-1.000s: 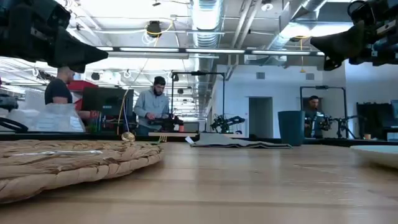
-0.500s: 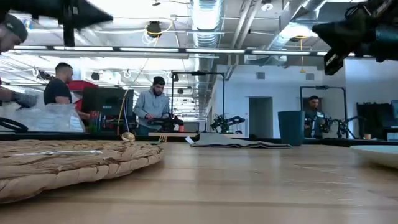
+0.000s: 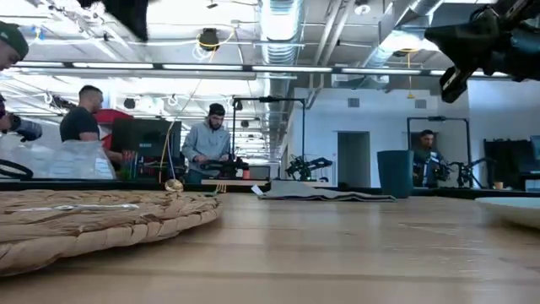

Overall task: Set table place
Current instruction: Put the gold table knife to the left of the brown table mat

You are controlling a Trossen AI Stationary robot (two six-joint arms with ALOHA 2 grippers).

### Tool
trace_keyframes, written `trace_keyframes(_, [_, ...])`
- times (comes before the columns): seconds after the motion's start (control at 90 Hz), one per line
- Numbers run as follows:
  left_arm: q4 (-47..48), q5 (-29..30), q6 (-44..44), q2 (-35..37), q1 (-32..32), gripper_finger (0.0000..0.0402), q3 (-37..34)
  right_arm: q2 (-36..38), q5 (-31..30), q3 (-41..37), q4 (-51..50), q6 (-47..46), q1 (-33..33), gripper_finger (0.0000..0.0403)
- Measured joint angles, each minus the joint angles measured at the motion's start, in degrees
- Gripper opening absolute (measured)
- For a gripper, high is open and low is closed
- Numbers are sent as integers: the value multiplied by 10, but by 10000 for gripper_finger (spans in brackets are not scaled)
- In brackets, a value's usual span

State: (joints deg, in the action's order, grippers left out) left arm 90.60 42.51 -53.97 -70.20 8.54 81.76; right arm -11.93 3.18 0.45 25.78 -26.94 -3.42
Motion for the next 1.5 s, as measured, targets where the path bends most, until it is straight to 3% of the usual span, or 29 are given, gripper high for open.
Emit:
trace_keyframes(0.111, [-70, -136, 78, -36, 59, 0, -18, 0, -6, 0, 0, 0, 0, 0])
trace_keyframes(0.189, [-100, -199, 117, -60, 92, 0, -22, 0, -8, 0, 0, 0, 0, 0])
trace_keyframes(0.256, [-89, -209, 110, -75, 118, 0, -36, 0, -8, 0, 0, 0, 0, 0])
trace_keyframes(0.444, [-103, -233, -27, -61, 190, 0, -71, 0, -8, 0, 0, 0, 2, 0])
trace_keyframes(0.767, [-230, -201, -76, -35, 203, 0, -162, 0, -8, 0, -17, 4, 4, 0])
trace_keyframes(0.822, [-245, -225, -81, -39, 201, 0, -184, -1, -8, 0, -24, 4, 3, 0])
trace_keyframes(0.944, [-327, -338, -57, -43, 198, 3, -251, -1, -7, 0, -32, 4, 3, 0])
trace_keyframes(1.089, [-406, -413, -57, -42, 195, 39, -299, -1, -7, 0, -32, 4, 3, 0])
trace_keyframes(1.233, [-404, -453, -43, -41, 196, 99, -306, -1, -7, 0, -33, 5, 3, 0])
trace_keyframes(1.367, [-370, -449, -37, -41, 196, 157, -306, -1, -7, 0, -35, 6, 3, 0])
trace_keyframes(1.5, [-277, -372, -89, -41, 205, 193, -306, -1, -7, 0, -35, 6, 3, 0])
